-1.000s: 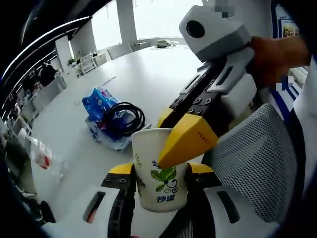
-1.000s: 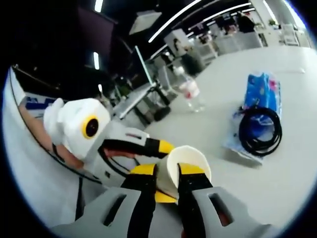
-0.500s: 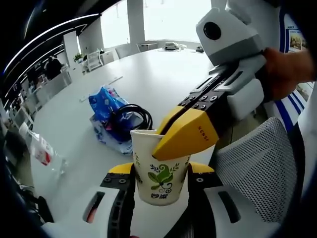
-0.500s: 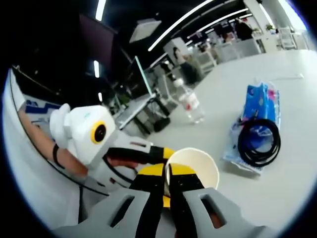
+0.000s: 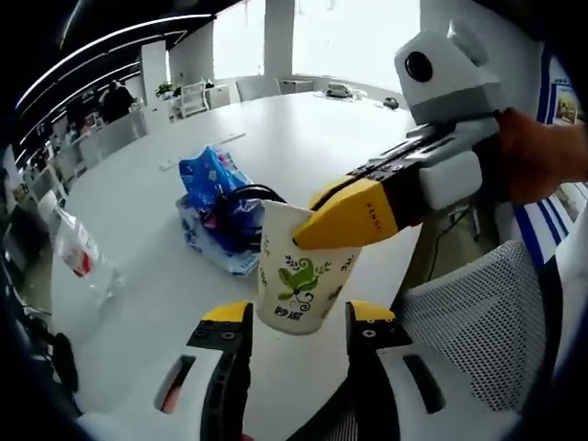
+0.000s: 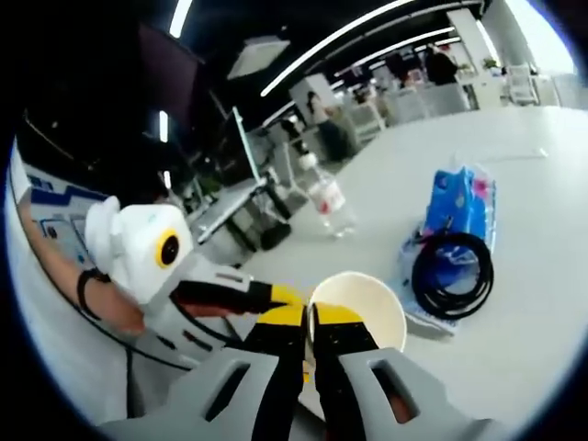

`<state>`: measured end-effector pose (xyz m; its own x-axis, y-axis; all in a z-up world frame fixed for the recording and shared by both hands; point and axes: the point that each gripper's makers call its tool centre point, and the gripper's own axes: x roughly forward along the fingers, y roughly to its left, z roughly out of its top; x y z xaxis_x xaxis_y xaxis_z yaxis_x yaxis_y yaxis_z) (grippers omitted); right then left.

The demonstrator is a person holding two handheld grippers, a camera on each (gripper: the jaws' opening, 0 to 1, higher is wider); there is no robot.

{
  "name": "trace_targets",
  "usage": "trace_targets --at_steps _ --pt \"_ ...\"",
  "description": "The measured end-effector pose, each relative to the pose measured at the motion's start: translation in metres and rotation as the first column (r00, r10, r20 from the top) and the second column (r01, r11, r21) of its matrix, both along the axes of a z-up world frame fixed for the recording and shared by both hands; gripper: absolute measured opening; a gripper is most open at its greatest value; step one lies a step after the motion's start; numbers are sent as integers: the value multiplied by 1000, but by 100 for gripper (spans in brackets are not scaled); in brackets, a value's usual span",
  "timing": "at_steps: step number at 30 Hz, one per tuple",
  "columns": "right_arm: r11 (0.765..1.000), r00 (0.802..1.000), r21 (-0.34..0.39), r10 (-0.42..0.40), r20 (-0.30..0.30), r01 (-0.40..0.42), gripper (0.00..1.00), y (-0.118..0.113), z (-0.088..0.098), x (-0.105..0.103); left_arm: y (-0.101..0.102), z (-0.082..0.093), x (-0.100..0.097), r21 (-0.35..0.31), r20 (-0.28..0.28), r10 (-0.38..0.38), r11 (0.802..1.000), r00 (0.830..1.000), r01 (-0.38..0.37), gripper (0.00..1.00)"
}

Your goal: Arrange the tabletop items into an orderly group along one side of the table until the central work area is clear of visible clutter.

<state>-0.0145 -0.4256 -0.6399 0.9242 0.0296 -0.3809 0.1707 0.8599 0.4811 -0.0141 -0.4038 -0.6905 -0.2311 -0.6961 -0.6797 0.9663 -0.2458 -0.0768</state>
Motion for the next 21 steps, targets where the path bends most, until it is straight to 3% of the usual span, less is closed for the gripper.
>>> trace_targets --at_steps 14,21 --pt "998 998 12 -60 -15 61 0 -19 -8 -17 15 -6 24 14 -50 126 992 991 -126 43" --pt "996 996 19 -82 -43 83 0 -25 -17 -33 24 -8 41 22 -90 224 975 970 -223 44"
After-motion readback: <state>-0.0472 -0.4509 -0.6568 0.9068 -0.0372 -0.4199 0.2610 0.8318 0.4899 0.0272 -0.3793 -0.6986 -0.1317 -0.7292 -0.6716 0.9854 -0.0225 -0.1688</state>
